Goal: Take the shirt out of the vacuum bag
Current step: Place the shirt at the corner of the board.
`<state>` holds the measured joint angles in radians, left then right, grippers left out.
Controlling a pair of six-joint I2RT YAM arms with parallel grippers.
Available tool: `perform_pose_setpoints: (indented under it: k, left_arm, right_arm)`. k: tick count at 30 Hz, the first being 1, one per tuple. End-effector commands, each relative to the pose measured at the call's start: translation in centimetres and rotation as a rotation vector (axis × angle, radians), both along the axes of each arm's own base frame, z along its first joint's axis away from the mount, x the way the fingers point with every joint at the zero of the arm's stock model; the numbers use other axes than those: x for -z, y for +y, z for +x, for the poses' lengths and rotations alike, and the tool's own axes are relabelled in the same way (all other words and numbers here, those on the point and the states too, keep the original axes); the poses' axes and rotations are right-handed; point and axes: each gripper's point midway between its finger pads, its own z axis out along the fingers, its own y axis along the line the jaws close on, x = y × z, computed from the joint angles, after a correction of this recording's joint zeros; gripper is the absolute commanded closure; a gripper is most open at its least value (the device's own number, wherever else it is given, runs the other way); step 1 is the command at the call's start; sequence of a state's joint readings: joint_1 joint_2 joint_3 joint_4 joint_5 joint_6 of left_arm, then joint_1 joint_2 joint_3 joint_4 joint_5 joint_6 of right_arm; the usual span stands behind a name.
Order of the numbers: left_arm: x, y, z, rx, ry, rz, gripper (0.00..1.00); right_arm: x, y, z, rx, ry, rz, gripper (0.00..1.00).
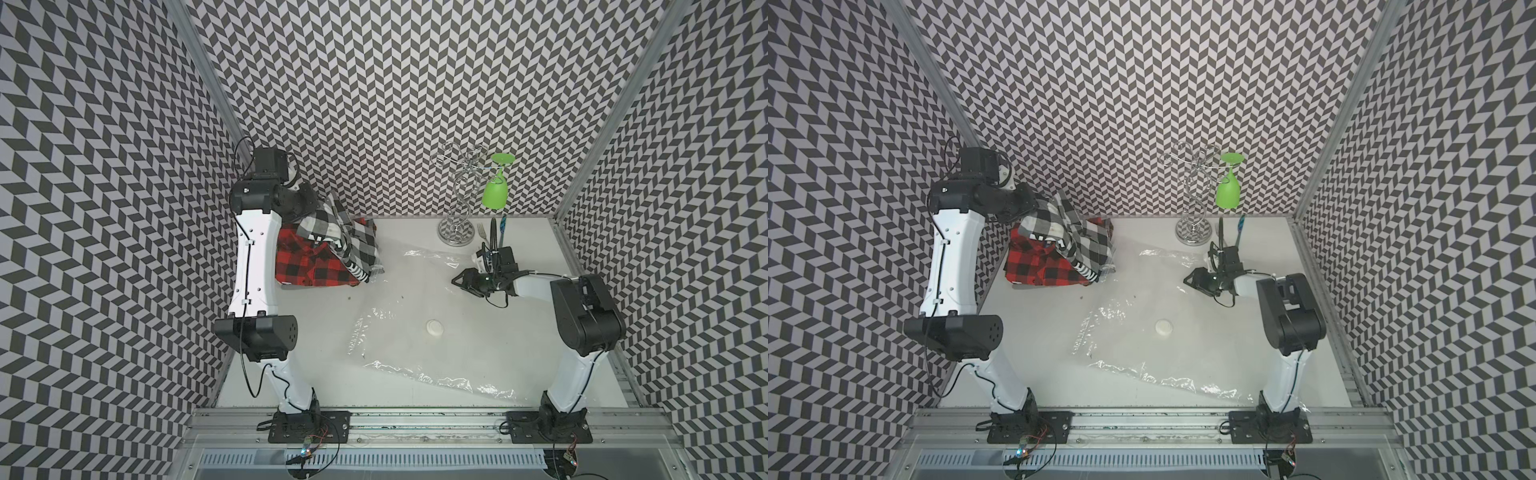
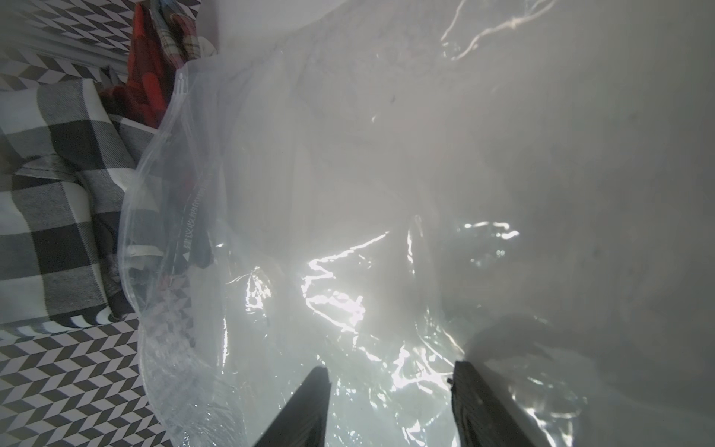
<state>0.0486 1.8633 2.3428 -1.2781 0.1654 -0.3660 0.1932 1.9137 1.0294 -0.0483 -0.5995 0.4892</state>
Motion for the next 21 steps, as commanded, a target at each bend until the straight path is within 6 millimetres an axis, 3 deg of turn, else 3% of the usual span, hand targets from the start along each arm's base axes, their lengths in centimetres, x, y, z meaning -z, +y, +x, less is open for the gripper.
perform_pose_setpoints:
  k: [1,6,12,17,21]
  left_arm:
    - [0.7,1.3,1.5,-0.036,-0.009,0.058,1.0]
    - [4.7,3.9,1.3,-0.101,0.089,0.126,1.0]
    - [6.9,7.3,1.5,-0.157,0.12,0.167,1.0]
    - [8.4,8.6,3.0,-0.161,0.134,0.158,1.0]
    - [10.9,10.1,3.4,-0.19,0.2,0.21,1.0]
  right_arm:
    - [6.4,-2.0,-4.1,0.028,0.223,-0.115,0.46]
    - [6.2,-1.9,-3.7,0.023,0.218,-0.107,0.46]
    - [6.6,-1.7,-3.7,0.017,0.23,-0.099,0.46]
    - [6.9,-1.8,-3.9,0.018,0.24,-0.1,0.46]
    - [7.1,-2.0,-4.0,0.023,0.247,-0.113,0.47]
